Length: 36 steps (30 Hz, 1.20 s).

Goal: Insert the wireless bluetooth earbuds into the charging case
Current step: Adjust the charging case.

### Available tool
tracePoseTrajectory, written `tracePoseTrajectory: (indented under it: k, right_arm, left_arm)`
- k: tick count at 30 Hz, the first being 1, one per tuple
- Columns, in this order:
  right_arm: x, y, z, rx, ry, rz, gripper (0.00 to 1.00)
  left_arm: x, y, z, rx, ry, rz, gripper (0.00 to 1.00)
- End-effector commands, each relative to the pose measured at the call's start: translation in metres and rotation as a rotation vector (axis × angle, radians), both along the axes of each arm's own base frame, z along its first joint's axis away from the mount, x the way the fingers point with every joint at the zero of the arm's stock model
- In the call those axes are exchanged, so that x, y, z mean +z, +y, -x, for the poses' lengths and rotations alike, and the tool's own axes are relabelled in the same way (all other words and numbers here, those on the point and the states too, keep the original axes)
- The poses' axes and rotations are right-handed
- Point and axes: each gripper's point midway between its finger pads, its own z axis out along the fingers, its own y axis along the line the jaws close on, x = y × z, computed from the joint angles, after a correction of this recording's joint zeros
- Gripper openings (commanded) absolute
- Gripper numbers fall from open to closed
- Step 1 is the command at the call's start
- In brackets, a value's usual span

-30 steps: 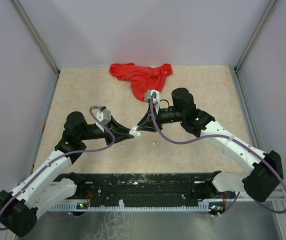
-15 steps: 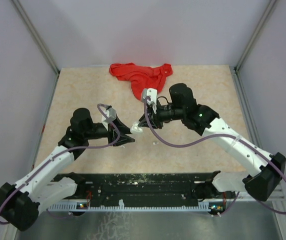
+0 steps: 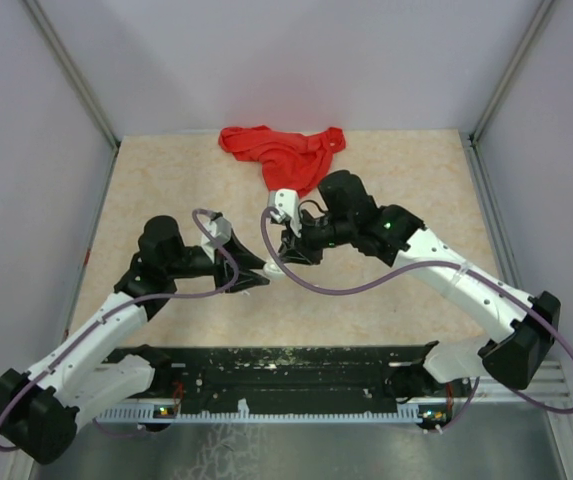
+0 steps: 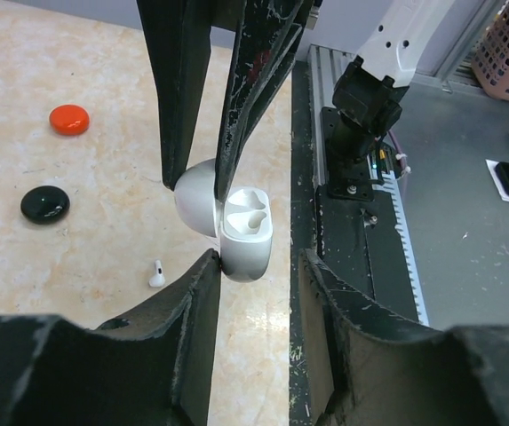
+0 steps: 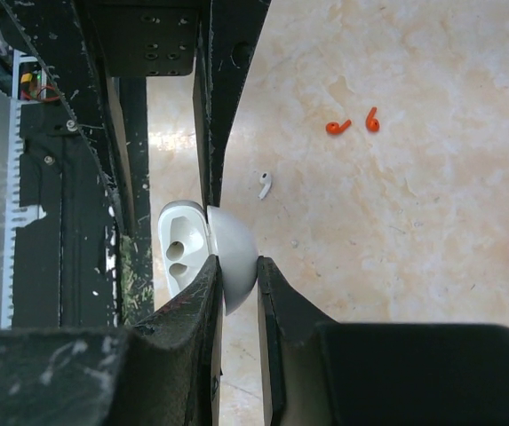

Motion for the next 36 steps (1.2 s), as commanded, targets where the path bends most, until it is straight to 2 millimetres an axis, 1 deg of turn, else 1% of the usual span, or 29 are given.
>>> tracePoseTrajectory:
  k: [1,4,17,21,24,25,27,29,30,31,34,36]
  right_arm:
    - [0.029,0.006,-0.004,0.004,-0.074,-0.045,0.03]
    - [0.030,0.006,-0.005,0.001,-0.075,-0.046,0.03]
    - [0.030,0.013,-0.003,0.006,-0.071,-0.043,0.03]
    - [0.030,0.015,-0.002,0.011,-0.073,-0.043,0.04]
    - [0.031,0.015,-0.002,0.011,-0.074,-0.044,0.06]
    - [0.030,0.015,-0.002,0.011,-0.073,-0.044,0.07]
    - [0.033,0.014,-0.003,-0.010,-0.072,-0.050,0.13]
    - [0.039,0.012,-0.005,-0.038,-0.072,-0.065,0.26]
    - [0.044,0.010,-0.005,-0.052,-0.076,-0.079,0.34]
    - [0.048,0.009,-0.004,-0.065,-0.076,-0.092,0.39]
    - [0.056,0.004,-0.002,-0.108,-0.062,-0.133,0.50]
    - [0.059,-0.001,0.000,-0.145,-0.050,-0.158,0.54]
  left_arm:
    - [0.015,0.001,0.002,-0.006,-0.068,0.031,0.43]
    - [0.015,0.000,0.002,-0.005,-0.068,0.031,0.41]
    - [0.013,0.000,0.000,-0.003,-0.052,0.028,0.40]
    - [0.013,-0.001,-0.001,0.000,-0.052,0.028,0.34]
    - [0.012,0.000,-0.001,0.002,-0.057,0.026,0.21]
    - [0.012,0.000,-0.002,0.004,-0.059,0.024,0.15]
    - [0.012,0.000,-0.003,0.012,-0.073,0.017,0.08]
    - [0.009,0.003,-0.008,0.040,-0.096,-0.002,0.03]
    - [0.007,0.004,-0.010,0.057,-0.107,-0.017,0.02]
    - [0.002,0.007,-0.016,0.085,-0.131,-0.041,0.01]
    - [-0.011,0.017,-0.030,0.175,-0.210,-0.110,0.01]
    - [-0.015,0.021,-0.036,0.225,-0.240,-0.115,0.01]
